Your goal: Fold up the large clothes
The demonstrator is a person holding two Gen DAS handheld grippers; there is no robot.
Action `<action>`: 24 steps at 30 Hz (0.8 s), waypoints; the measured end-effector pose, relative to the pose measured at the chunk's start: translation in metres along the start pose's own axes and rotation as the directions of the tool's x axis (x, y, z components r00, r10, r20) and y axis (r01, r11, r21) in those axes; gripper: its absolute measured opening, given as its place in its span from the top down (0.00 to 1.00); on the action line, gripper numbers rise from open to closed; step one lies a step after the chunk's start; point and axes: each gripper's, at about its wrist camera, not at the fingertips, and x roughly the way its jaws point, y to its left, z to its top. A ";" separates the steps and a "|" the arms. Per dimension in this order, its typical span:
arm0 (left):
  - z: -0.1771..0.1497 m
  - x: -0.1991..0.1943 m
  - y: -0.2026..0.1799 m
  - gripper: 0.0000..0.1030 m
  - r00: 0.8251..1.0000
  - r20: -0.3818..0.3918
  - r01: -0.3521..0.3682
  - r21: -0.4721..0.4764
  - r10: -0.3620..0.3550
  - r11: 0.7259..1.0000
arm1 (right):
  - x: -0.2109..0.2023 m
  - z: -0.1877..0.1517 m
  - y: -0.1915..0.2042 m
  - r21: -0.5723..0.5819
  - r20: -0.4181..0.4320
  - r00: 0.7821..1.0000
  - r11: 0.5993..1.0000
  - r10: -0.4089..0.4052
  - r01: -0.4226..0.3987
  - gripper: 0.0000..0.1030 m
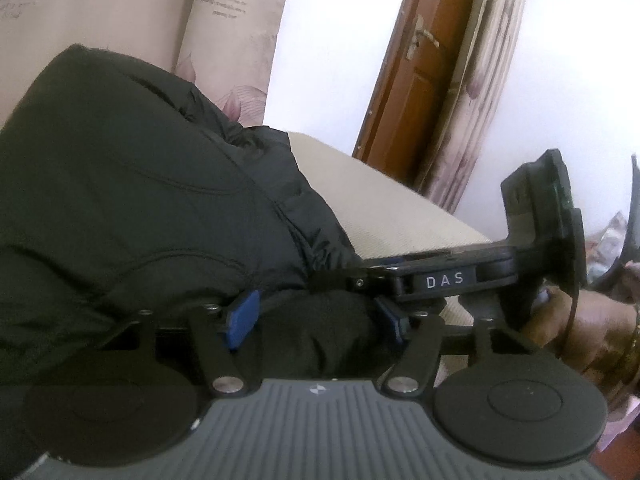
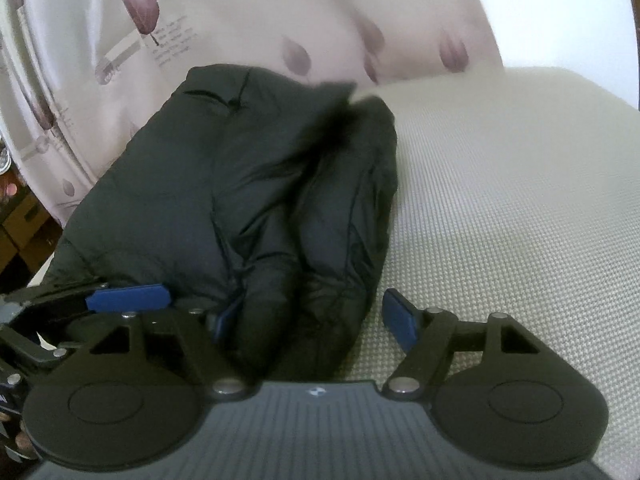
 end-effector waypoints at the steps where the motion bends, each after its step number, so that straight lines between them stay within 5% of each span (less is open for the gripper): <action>1: 0.000 -0.001 -0.002 0.41 1.000 -0.006 -0.013 0.012 0.013 1.000 | 0.001 0.000 0.001 -0.014 0.004 1.000 1.000 -0.010 0.010 0.23; 7: 0.004 -0.017 0.001 0.35 0.999 -0.013 -0.037 -0.021 0.037 0.999 | 0.002 -0.006 0.008 -0.072 0.037 0.997 0.995 -0.073 0.076 0.14; 24: 0.004 -0.050 -0.013 0.19 0.995 -0.005 -0.099 0.045 0.099 0.994 | -0.002 -0.017 0.020 -0.037 0.071 0.986 0.987 -0.153 0.156 0.08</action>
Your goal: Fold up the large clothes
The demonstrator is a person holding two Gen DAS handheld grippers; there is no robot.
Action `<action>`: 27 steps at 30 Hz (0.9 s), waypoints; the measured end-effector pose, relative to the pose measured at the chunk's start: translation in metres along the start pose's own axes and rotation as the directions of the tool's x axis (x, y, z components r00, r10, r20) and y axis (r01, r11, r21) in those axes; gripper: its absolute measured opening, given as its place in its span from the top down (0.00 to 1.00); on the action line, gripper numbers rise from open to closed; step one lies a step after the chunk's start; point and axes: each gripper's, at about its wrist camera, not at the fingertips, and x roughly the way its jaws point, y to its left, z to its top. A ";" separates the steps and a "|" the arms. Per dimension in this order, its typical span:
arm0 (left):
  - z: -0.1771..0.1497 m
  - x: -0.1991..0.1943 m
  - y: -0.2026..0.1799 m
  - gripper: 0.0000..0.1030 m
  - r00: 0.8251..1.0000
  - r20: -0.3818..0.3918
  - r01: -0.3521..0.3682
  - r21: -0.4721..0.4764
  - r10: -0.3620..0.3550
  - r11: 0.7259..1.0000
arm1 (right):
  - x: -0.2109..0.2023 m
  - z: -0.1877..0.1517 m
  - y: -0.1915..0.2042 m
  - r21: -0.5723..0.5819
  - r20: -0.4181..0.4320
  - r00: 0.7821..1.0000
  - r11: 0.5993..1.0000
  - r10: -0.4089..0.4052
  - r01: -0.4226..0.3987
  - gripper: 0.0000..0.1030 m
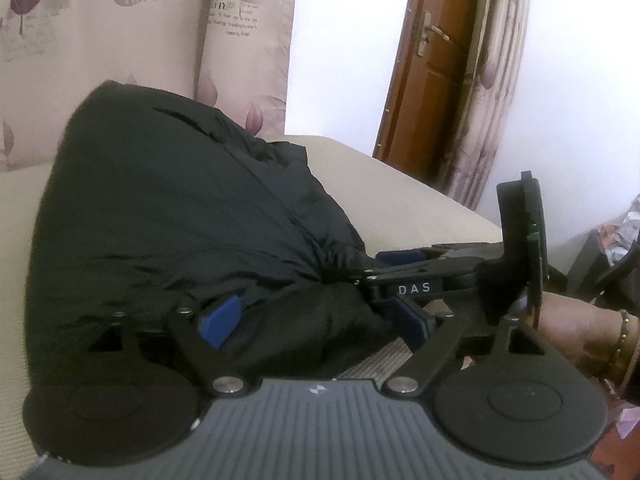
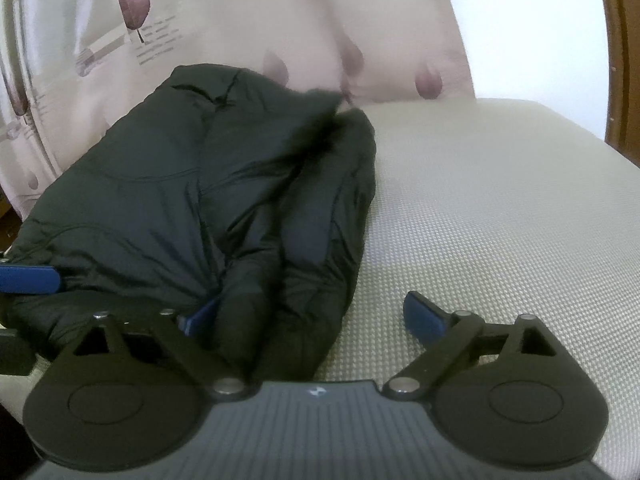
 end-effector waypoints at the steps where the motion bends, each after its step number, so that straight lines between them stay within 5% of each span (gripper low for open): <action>1: 0.000 -0.002 0.000 0.18 1.000 0.001 -0.008 0.005 0.008 1.000 | 0.000 0.000 0.000 0.002 -0.001 1.000 1.000 -0.002 0.002 0.07; 17: 0.017 -0.046 0.029 0.00 0.976 0.113 -0.195 0.088 0.184 0.977 | -0.004 0.012 0.005 0.006 -0.033 0.999 0.999 -0.036 0.036 0.04; 23: 0.021 -0.070 0.067 0.00 0.940 0.184 -0.274 -0.104 0.289 0.956 | -0.047 0.016 0.030 -0.055 0.140 0.978 0.985 -0.152 0.161 0.04; 27: 0.027 -0.079 0.068 0.00 0.885 0.190 -0.400 -0.156 0.425 0.903 | -0.094 0.010 0.055 0.005 0.293 0.942 0.986 -0.162 0.168 0.03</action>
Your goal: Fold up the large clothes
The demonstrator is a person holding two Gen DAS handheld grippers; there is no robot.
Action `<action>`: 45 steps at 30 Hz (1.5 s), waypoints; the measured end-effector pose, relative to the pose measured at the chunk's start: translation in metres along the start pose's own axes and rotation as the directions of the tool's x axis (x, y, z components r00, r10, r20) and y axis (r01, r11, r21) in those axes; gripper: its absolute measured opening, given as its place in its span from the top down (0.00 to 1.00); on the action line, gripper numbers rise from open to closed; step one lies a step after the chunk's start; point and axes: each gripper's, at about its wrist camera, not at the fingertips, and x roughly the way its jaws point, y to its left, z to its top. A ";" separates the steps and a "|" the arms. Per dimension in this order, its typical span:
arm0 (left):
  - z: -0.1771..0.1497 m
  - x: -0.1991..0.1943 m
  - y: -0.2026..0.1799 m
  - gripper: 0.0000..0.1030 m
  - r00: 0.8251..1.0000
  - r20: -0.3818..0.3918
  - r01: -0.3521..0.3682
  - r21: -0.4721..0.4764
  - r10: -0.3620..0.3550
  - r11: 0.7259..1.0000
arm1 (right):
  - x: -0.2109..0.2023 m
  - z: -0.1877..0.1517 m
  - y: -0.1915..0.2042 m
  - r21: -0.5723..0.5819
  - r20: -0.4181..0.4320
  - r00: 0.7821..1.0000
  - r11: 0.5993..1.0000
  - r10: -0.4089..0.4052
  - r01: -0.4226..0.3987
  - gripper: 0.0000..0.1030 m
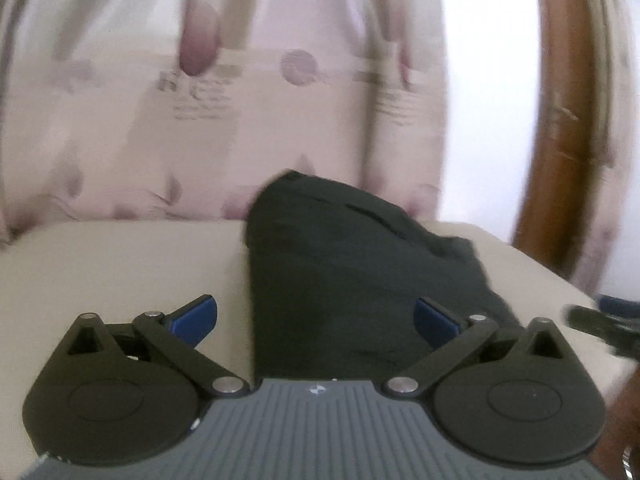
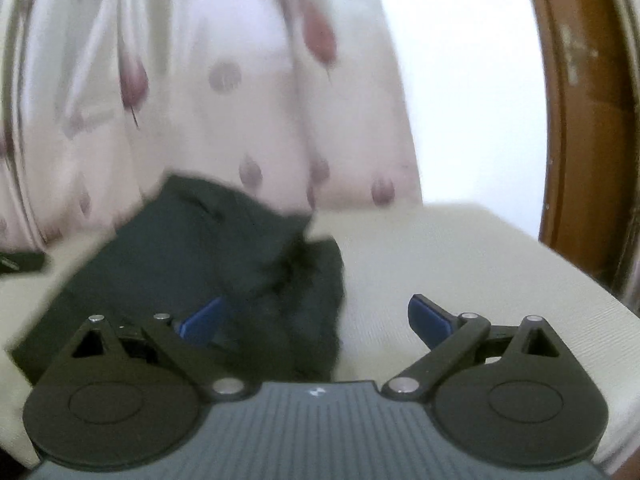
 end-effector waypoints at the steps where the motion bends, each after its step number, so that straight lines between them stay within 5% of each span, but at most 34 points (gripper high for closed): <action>1: 0.001 -0.004 0.000 0.00 1.000 0.023 -0.015 -0.002 0.015 1.000 | -0.008 -0.001 0.005 0.007 0.014 1.000 1.000 -0.002 0.002 0.02; 10: 0.010 -0.042 -0.023 0.00 0.960 0.144 -0.251 0.067 0.240 0.966 | -0.048 -0.023 0.044 0.017 0.033 0.999 1.000 -0.022 0.021 0.02; 13: 0.017 -0.053 -0.032 0.00 0.956 0.145 -0.271 0.096 0.256 0.958 | -0.056 -0.022 0.047 0.013 0.039 0.999 1.000 -0.011 0.011 0.02; 17: 0.022 -0.068 -0.034 0.00 0.978 0.126 -0.180 0.091 0.168 0.979 | -0.066 -0.016 0.051 -0.010 0.065 0.998 1.000 -0.001 0.002 0.02; 21: 0.023 -0.074 -0.043 0.00 0.978 0.106 -0.190 0.119 0.177 0.975 | -0.080 -0.016 0.052 -0.008 0.080 0.997 1.000 0.008 -0.007 0.02; 26: 0.027 -0.073 -0.034 0.00 0.992 0.021 -0.124 0.015 0.124 0.992 | -0.089 -0.016 0.053 -0.015 0.086 0.996 1.000 0.007 -0.005 0.01; 45: 0.003 -0.062 -0.045 0.00 0.989 -0.034 -0.145 0.050 0.146 0.988 | -0.090 -0.019 0.059 -0.036 0.060 0.998 0.999 -0.004 0.006 0.01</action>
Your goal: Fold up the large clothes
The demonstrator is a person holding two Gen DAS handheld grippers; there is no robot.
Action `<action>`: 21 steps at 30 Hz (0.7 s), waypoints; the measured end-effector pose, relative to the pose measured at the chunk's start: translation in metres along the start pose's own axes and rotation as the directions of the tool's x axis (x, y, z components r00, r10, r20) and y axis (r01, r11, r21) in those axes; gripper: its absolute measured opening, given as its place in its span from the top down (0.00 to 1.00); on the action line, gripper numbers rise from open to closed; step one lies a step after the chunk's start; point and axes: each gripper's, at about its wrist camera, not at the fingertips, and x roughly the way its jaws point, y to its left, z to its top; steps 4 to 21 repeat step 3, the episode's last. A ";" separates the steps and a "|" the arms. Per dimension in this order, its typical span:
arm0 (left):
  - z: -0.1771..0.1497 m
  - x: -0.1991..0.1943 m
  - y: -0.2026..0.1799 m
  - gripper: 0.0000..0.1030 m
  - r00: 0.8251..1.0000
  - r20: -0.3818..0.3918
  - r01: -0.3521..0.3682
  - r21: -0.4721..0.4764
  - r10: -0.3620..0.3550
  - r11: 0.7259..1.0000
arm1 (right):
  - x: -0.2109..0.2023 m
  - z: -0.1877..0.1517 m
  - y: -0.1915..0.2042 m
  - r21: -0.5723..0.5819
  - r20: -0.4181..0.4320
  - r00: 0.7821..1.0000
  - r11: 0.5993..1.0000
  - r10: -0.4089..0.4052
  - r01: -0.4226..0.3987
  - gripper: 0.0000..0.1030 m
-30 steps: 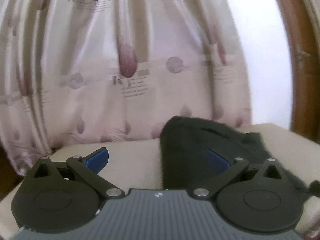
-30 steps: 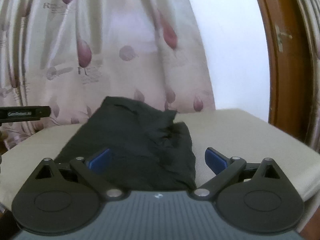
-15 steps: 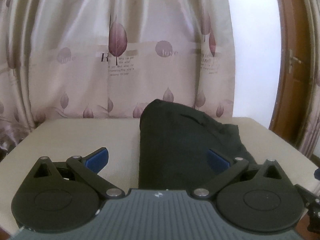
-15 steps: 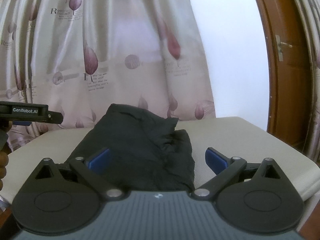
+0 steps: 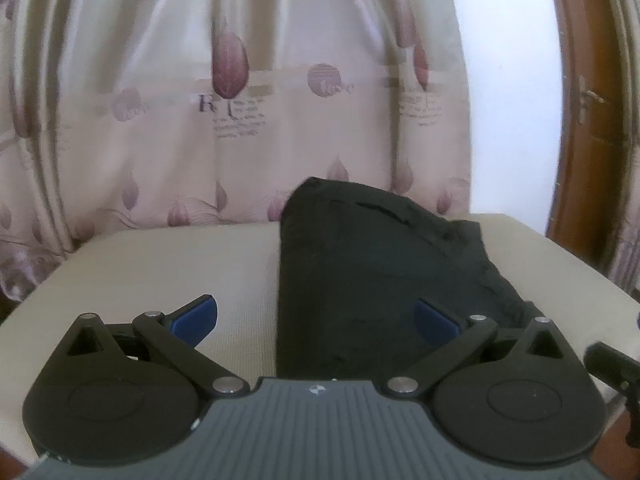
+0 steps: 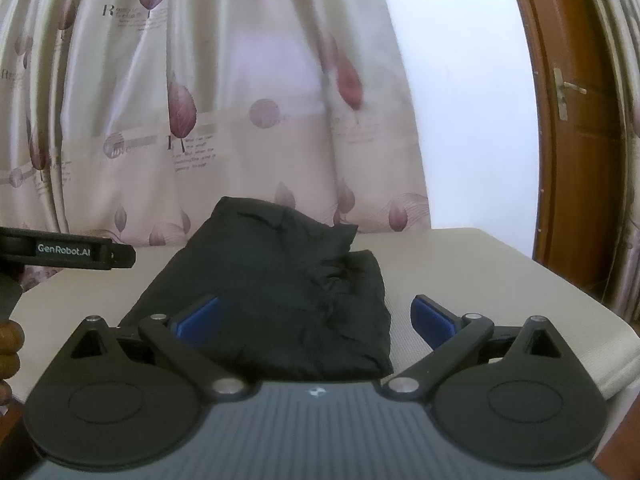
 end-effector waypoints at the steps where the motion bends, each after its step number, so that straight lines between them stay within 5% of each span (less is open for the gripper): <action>1: 0.000 0.000 -0.001 0.00 1.000 0.001 0.000 0.001 0.000 1.000 | 0.000 0.000 0.000 -0.001 0.000 1.000 1.000 0.000 0.000 0.01; 21: 0.000 0.000 -0.002 0.00 1.000 0.000 0.006 0.007 -0.006 1.000 | 0.000 0.000 0.001 -0.005 -0.001 1.000 1.000 -0.004 0.004 0.01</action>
